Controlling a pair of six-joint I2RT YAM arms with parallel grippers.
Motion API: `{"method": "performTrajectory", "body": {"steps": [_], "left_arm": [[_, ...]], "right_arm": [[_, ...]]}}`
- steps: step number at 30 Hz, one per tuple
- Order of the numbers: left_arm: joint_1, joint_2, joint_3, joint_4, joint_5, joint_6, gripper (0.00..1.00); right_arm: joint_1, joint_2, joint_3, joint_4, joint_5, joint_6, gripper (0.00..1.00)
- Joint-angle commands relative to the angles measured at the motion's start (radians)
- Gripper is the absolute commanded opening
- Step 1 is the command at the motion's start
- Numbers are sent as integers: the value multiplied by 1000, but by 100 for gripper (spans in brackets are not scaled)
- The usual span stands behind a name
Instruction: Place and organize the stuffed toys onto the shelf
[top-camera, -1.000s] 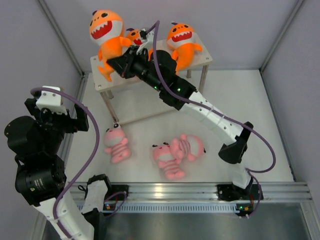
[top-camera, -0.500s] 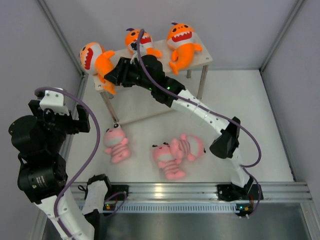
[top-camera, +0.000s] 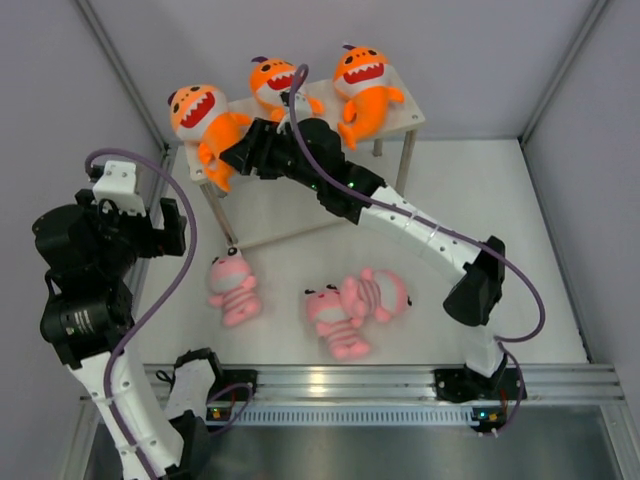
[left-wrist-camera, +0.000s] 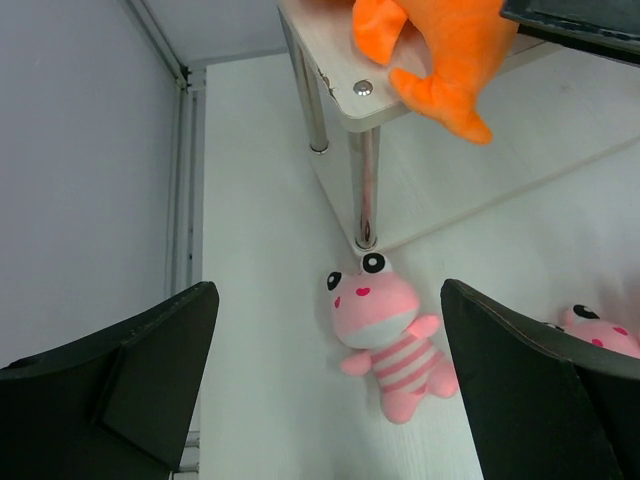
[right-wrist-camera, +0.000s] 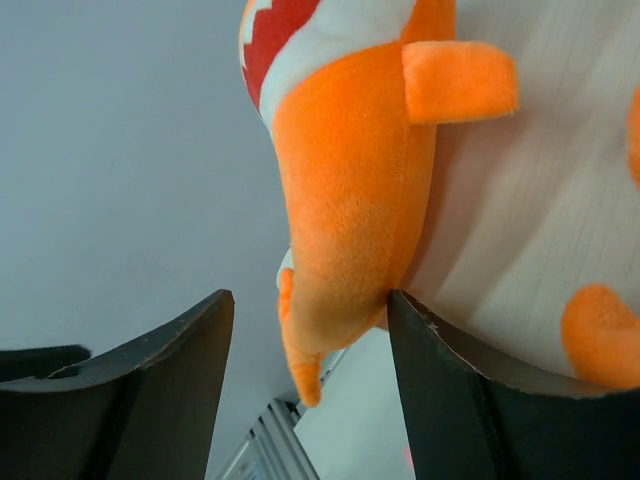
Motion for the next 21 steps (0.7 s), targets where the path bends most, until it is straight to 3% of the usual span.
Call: {"method": "performTrajectory", "body": {"steps": [1, 8, 16, 19, 21], "left_arm": [[1, 78, -7, 39, 49, 0, 99], [1, 87, 13, 36, 259, 141, 99], [-1, 259, 131, 36, 285, 139, 99], [-34, 342, 201, 36, 229, 126, 99], [-100, 389, 243, 36, 66, 125, 99]], "right_arm": [[39, -129, -51, 103, 70, -44, 64], [65, -308, -133, 54, 139, -169, 68], [56, -484, -285, -64, 398, -380, 71], [25, -481, -266, -122, 426, -403, 70], [-10, -445, -232, -176, 414, -404, 70]]}}
